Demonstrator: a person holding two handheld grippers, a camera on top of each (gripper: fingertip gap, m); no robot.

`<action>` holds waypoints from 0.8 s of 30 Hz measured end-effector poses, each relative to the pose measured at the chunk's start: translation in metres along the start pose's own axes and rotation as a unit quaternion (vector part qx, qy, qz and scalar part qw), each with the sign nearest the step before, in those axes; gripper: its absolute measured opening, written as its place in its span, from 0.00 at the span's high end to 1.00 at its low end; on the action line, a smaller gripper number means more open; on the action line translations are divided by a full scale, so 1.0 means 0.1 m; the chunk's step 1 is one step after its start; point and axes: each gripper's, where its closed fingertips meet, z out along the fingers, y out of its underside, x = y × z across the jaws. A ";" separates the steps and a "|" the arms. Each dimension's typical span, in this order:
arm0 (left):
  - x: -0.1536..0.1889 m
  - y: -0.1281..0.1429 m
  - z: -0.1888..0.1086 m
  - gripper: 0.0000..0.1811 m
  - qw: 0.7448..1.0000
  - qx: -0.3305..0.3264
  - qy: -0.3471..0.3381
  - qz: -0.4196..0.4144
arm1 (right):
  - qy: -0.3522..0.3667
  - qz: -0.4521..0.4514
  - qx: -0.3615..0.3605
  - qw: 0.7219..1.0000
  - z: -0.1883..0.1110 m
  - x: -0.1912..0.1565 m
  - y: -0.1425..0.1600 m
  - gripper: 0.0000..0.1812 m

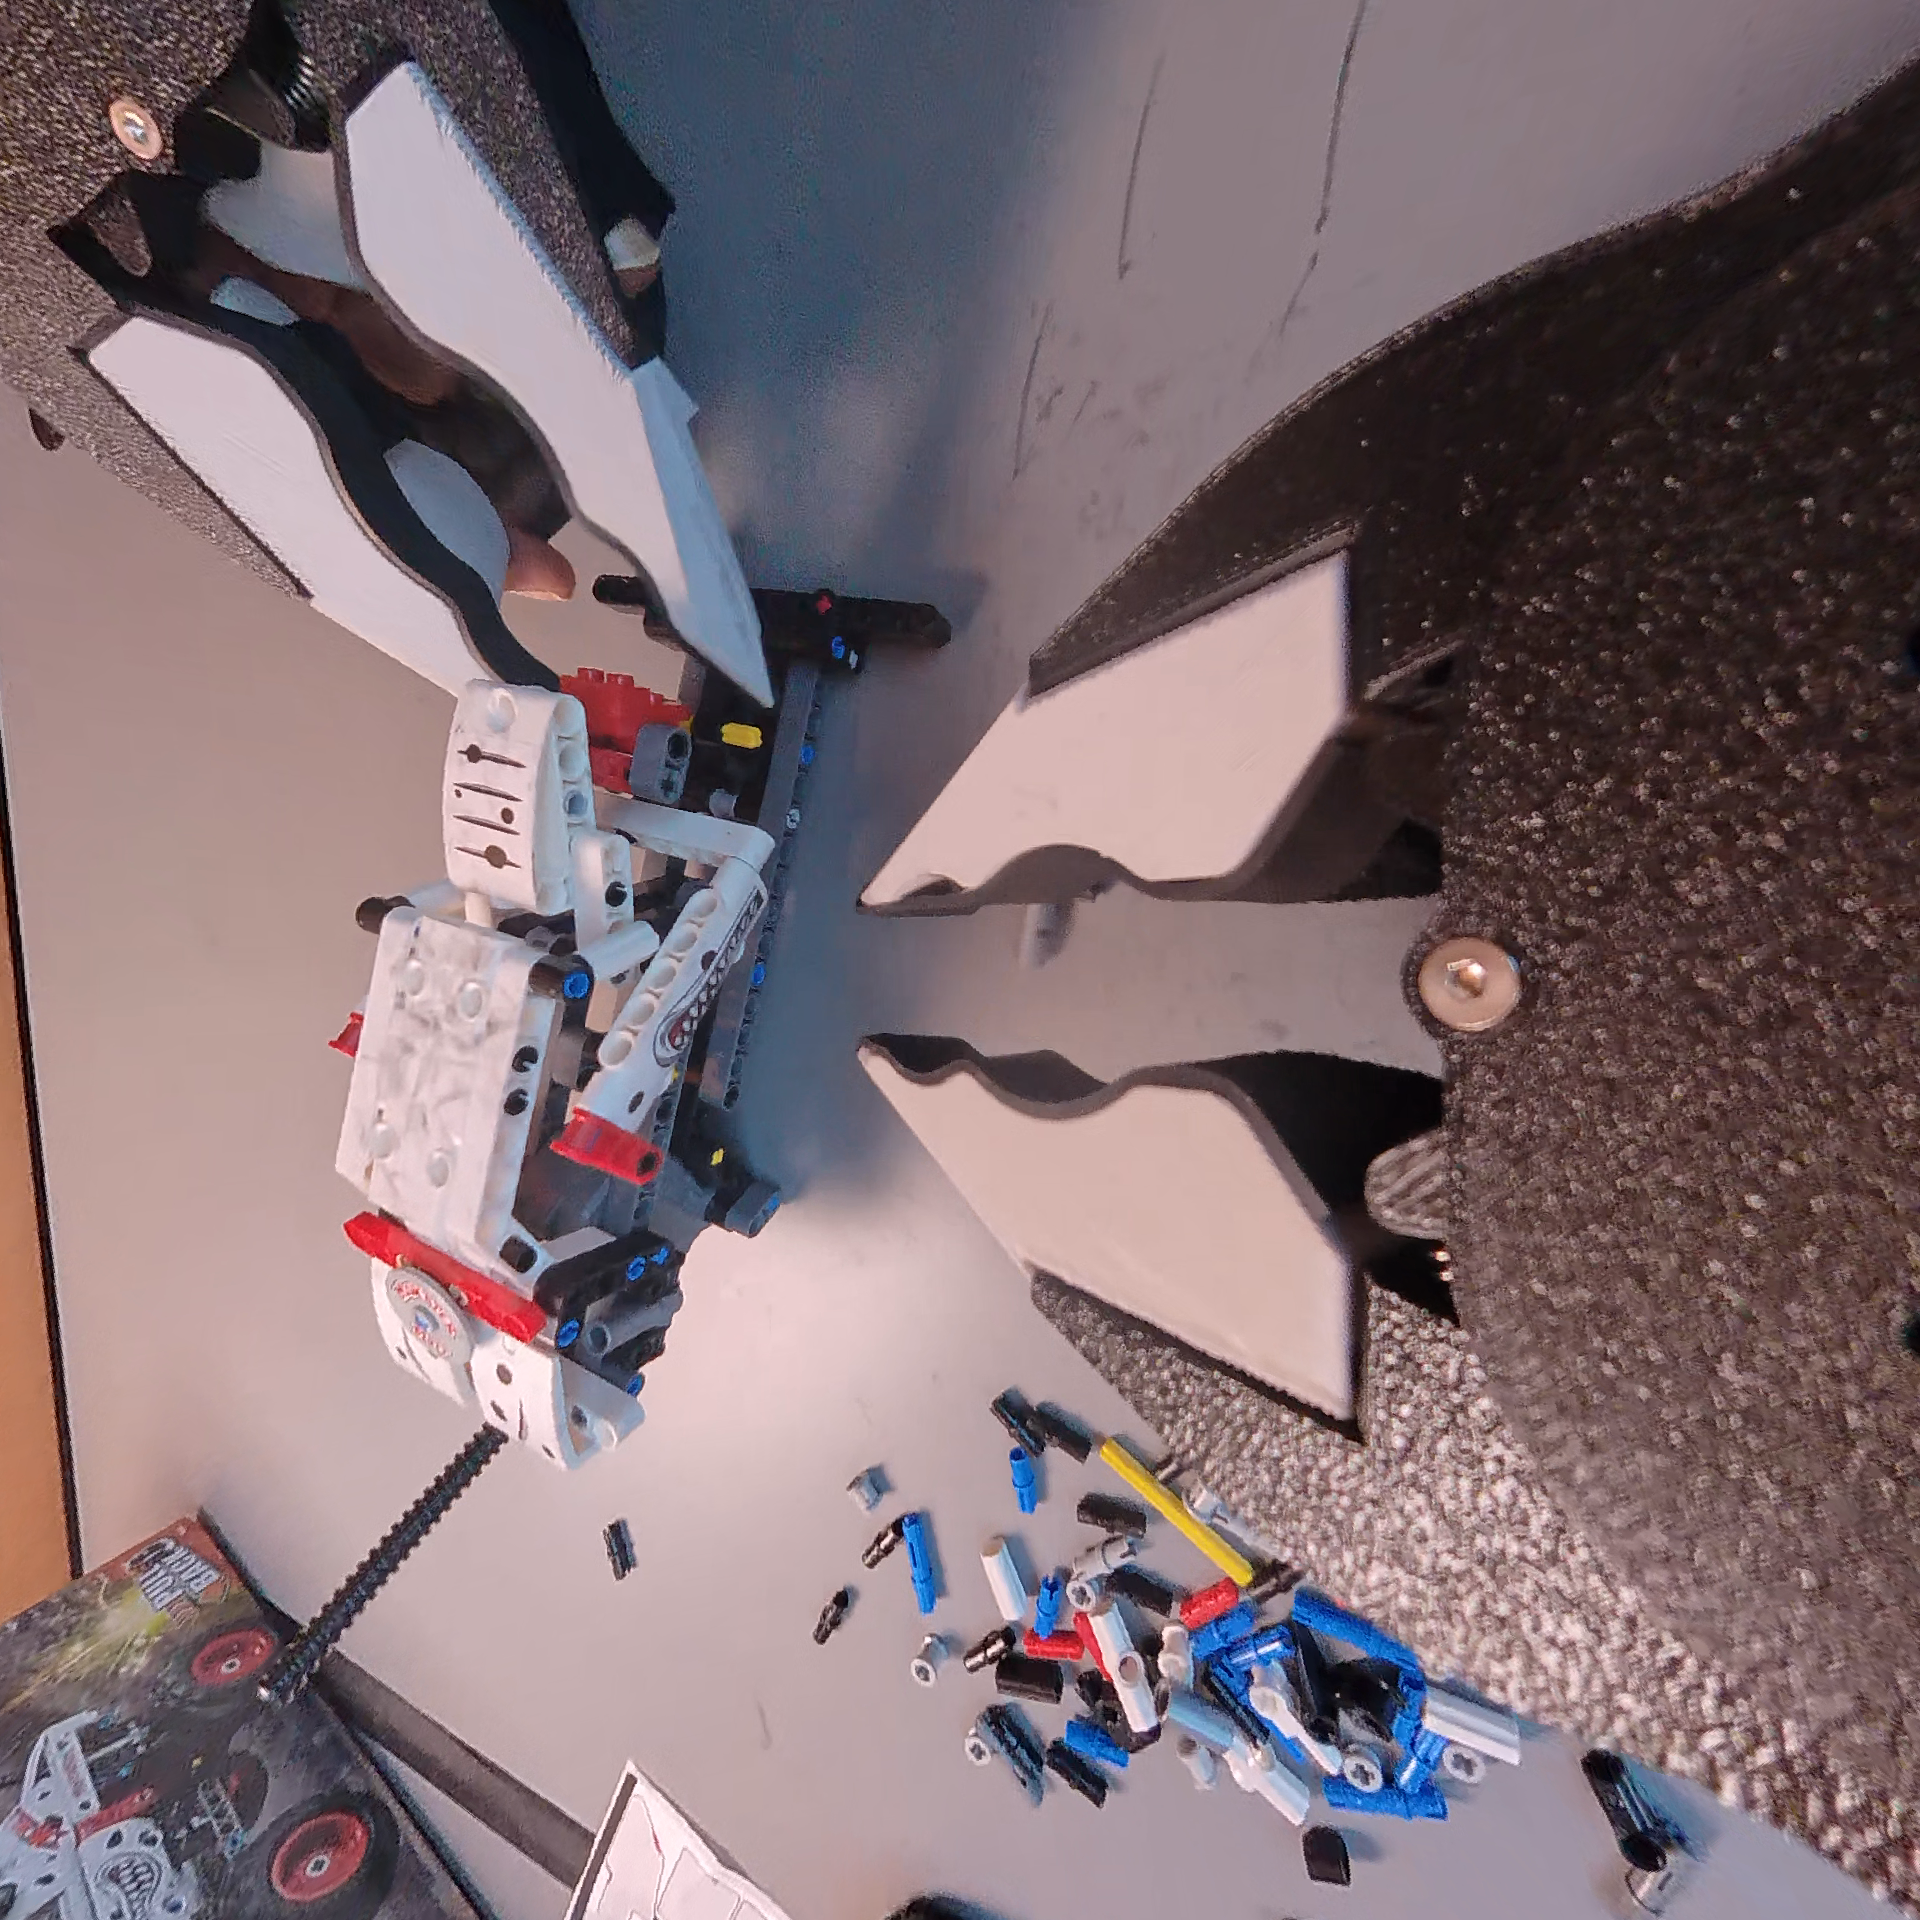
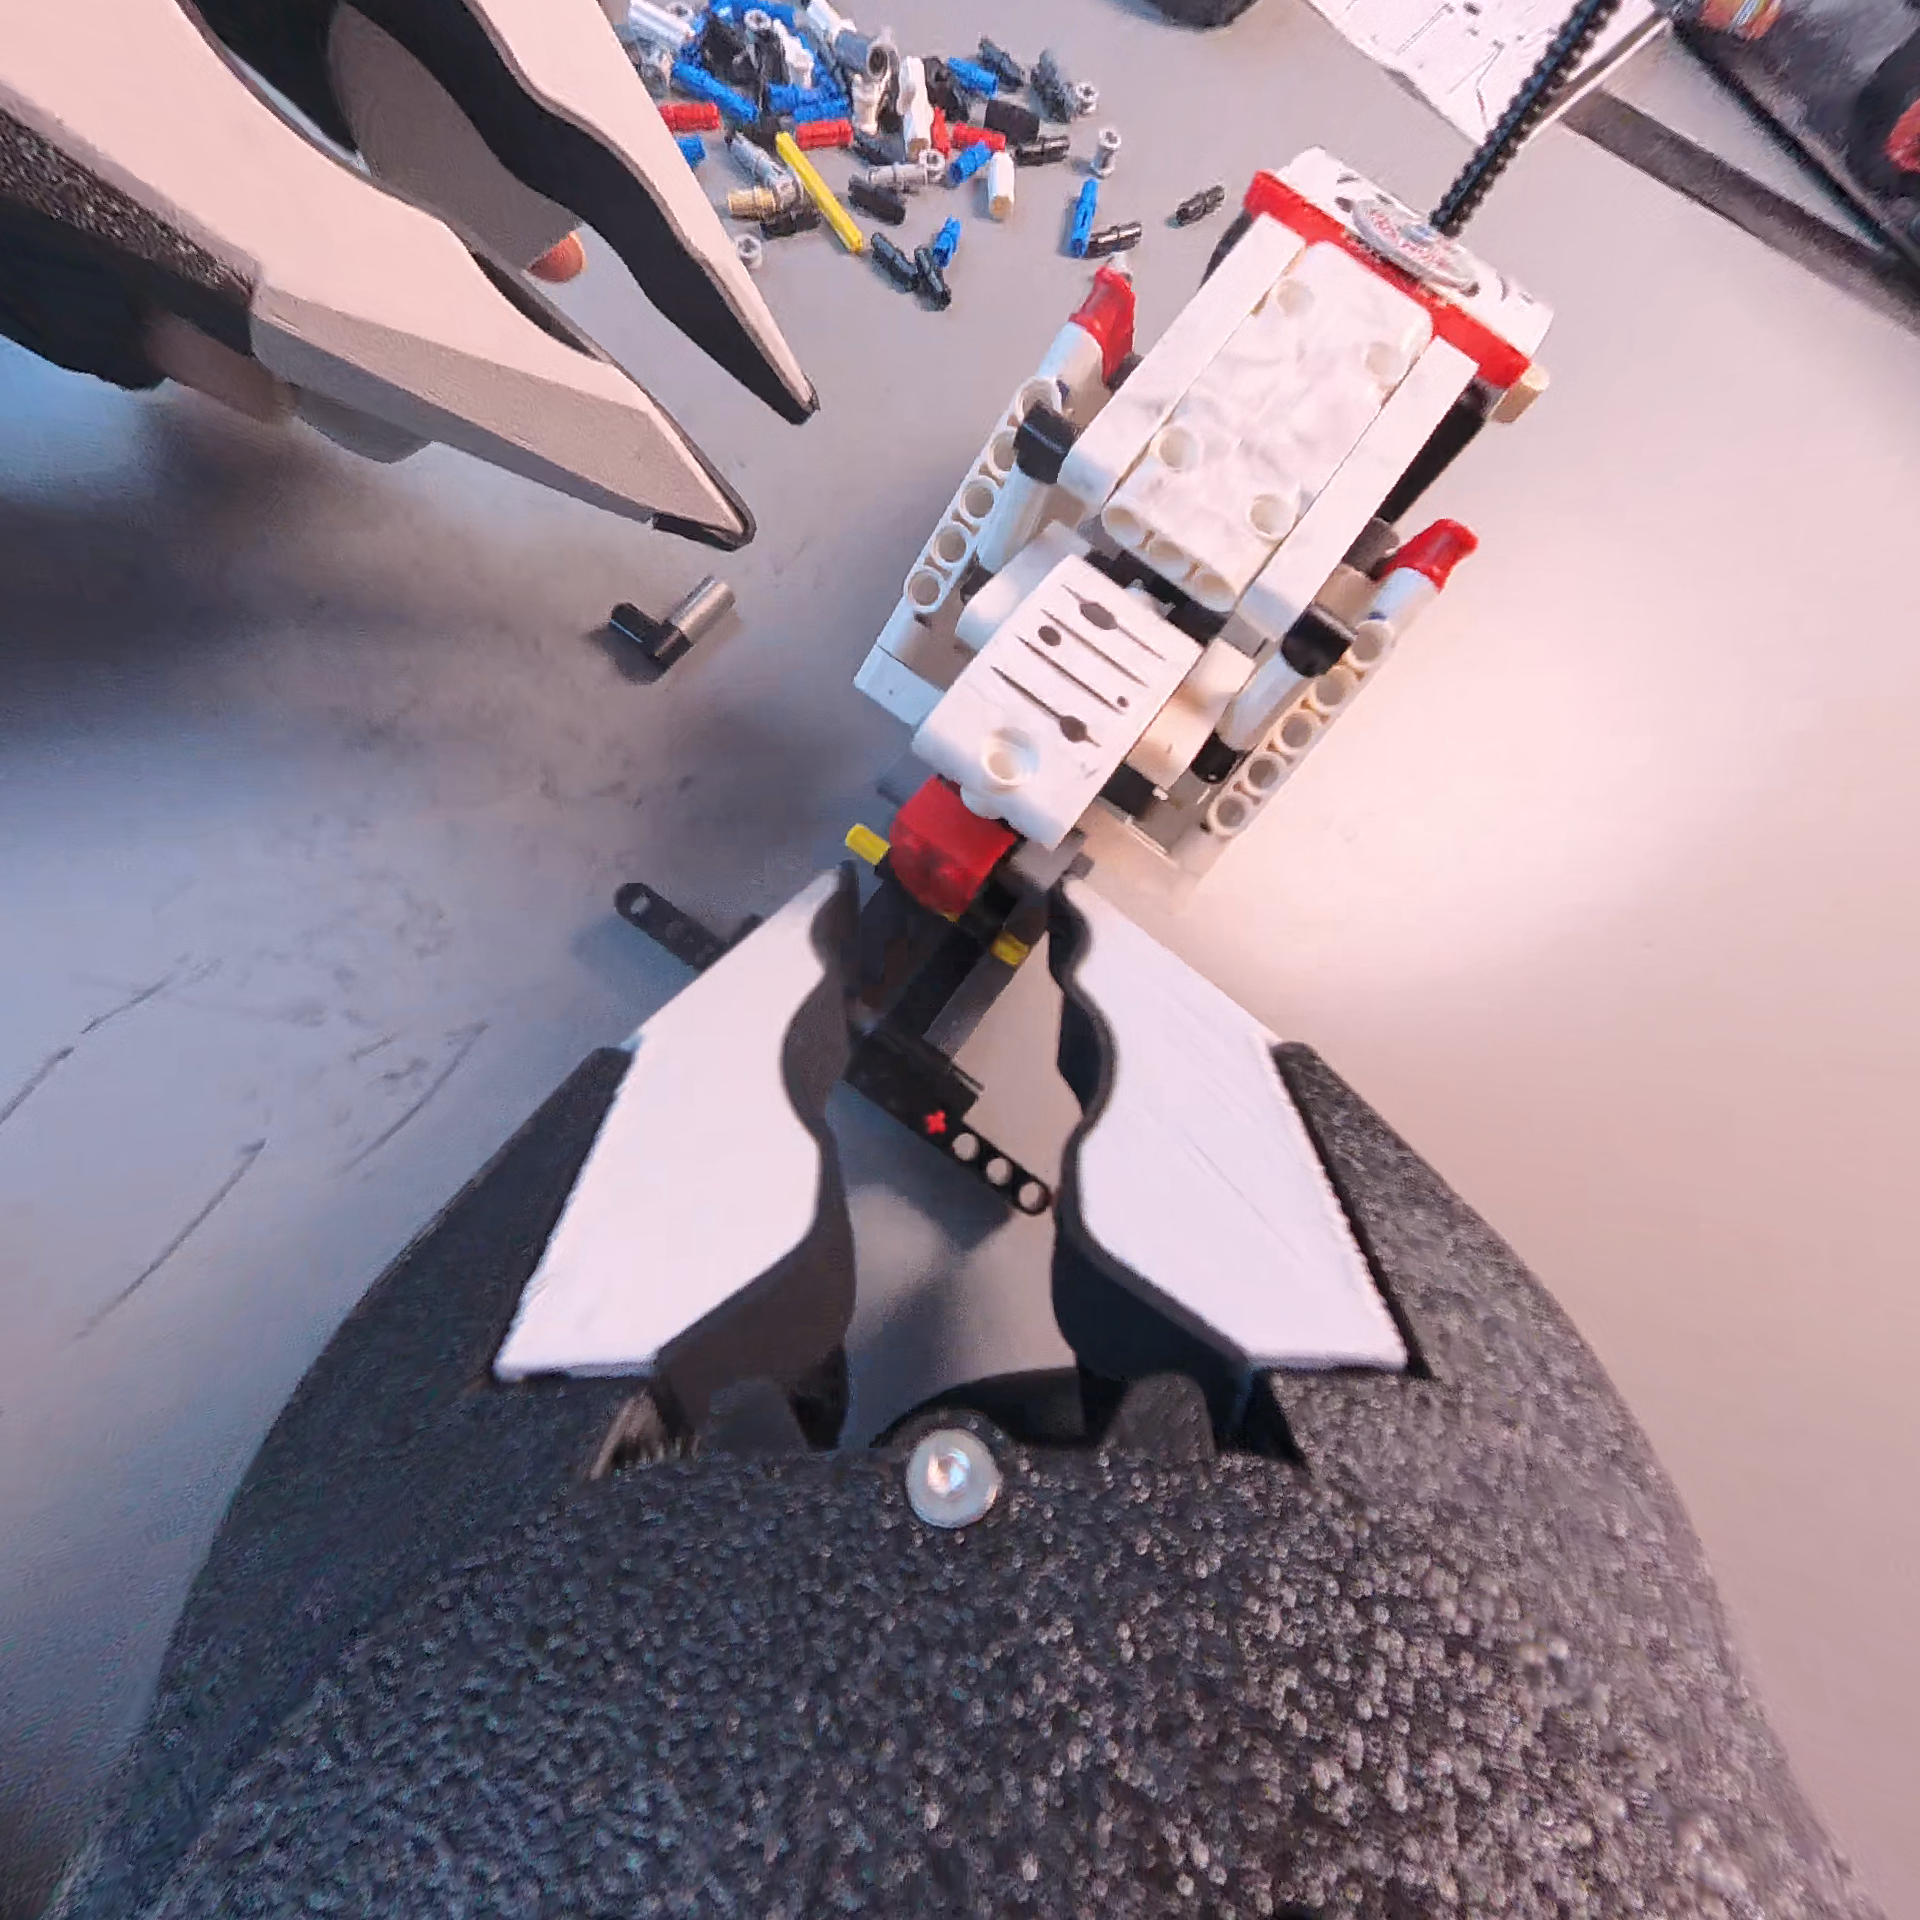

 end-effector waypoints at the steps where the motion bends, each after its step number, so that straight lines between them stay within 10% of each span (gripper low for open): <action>1: 0.00 0.00 -0.01 0.88 1.000 0.000 -0.002 0.003 | -0.007 -0.010 -0.006 1.000 0.02 0.00 0.01 0.83; 6: -0.01 -0.08 -0.13 0.87 0.999 0.015 -0.015 0.029 | -0.112 -0.180 0.003 0.977 0.00 -0.05 0.06 0.95; 16: 0.36 -0.34 -0.41 0.67 0.989 0.048 0.061 0.124 | -0.317 -0.553 0.078 0.767 -0.29 -0.40 0.23 0.96; 24: 0.45 -0.16 -0.42 0.47 0.948 -0.156 0.089 0.263 | -0.320 -0.708 0.125 0.617 -0.29 -0.58 0.13 0.96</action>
